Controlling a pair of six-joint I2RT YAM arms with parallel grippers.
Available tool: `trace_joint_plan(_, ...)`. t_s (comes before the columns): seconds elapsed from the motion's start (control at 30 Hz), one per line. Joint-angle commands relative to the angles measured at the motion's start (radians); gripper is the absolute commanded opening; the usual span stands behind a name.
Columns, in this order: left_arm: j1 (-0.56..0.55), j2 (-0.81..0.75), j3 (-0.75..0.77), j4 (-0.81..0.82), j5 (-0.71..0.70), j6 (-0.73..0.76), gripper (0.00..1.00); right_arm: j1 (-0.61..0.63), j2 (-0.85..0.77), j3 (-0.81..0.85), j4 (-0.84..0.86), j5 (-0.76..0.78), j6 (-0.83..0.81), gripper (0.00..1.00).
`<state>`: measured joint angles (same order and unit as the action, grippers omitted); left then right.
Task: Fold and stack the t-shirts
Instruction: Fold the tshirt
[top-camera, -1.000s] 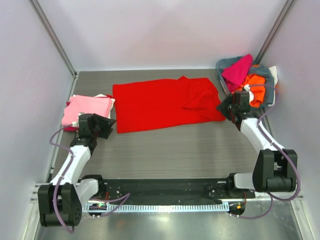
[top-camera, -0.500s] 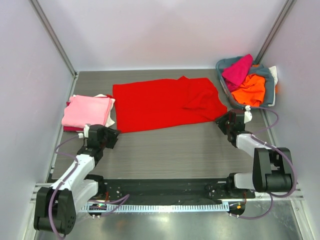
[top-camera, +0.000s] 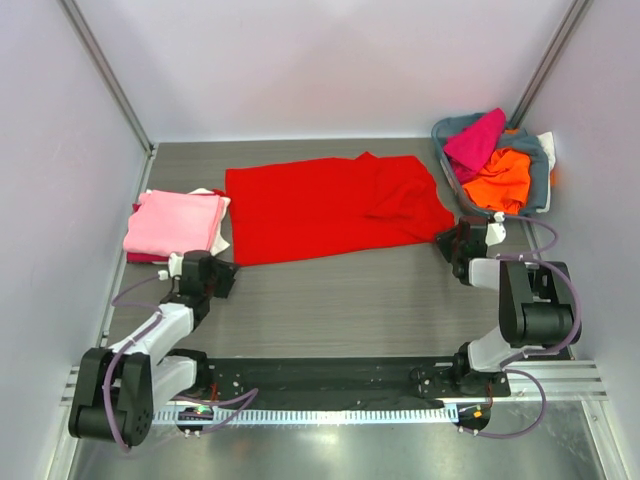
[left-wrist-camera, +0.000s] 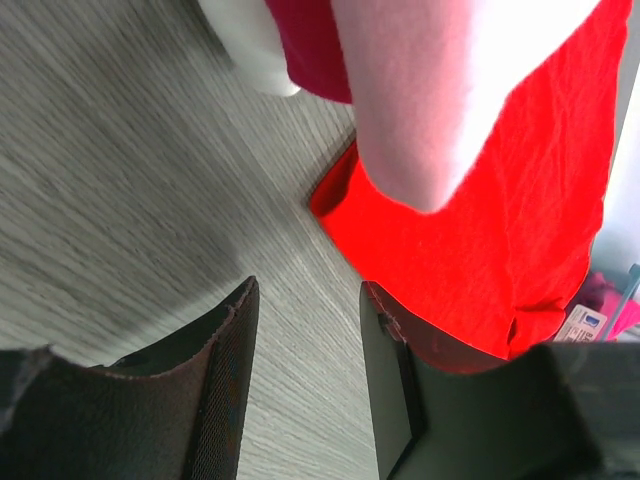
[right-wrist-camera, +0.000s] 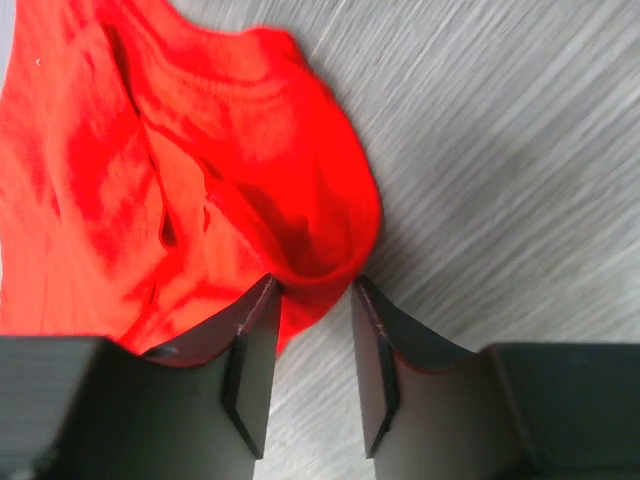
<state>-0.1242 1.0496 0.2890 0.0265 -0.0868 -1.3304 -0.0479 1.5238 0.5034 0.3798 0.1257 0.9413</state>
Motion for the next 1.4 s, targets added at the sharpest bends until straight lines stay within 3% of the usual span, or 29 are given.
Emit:
trace_joint_plan(0.0,-0.003,0.022,-0.008,0.079,-0.044,-0.012,0.46,-0.015,0.041,0.038,0.031,0.054,-0.006,0.36)
trace_joint_plan(0.1,-0.005,0.049,-0.008,0.098,-0.044,-0.015,0.45,-0.021,0.061,0.044,0.039,0.063,-0.006,0.26)
trace_joint_plan(0.57,-0.064,0.228,0.019,0.191,-0.106,-0.046,0.41,-0.023,0.061,0.044,0.047,0.038,-0.009,0.24)
trace_joint_plan(0.7,-0.069,0.263,0.022,0.219,-0.146,-0.062,0.27,-0.023,0.032,0.029,0.047,0.038,-0.009,0.24)
trace_joint_plan(0.83,-0.069,0.273,0.03,0.219,-0.185,-0.059,0.0,-0.024,-0.002,0.029,0.024,0.052,-0.016,0.24)
trace_joint_plan(0.93,-0.06,0.245,0.055,0.147,-0.209,-0.037,0.0,-0.027,-0.02,0.027,-0.005,0.075,-0.027,0.24)
trace_joint_plan(1.13,0.001,0.139,0.056,0.05,-0.173,0.025,0.0,-0.038,-0.066,-0.015,-0.004,0.068,-0.041,0.44)
trace_joint_plan(1.37,0.034,0.043,0.049,-0.02,-0.168,0.059,0.01,-0.038,-0.103,-0.046,-0.01,0.019,-0.055,0.49)
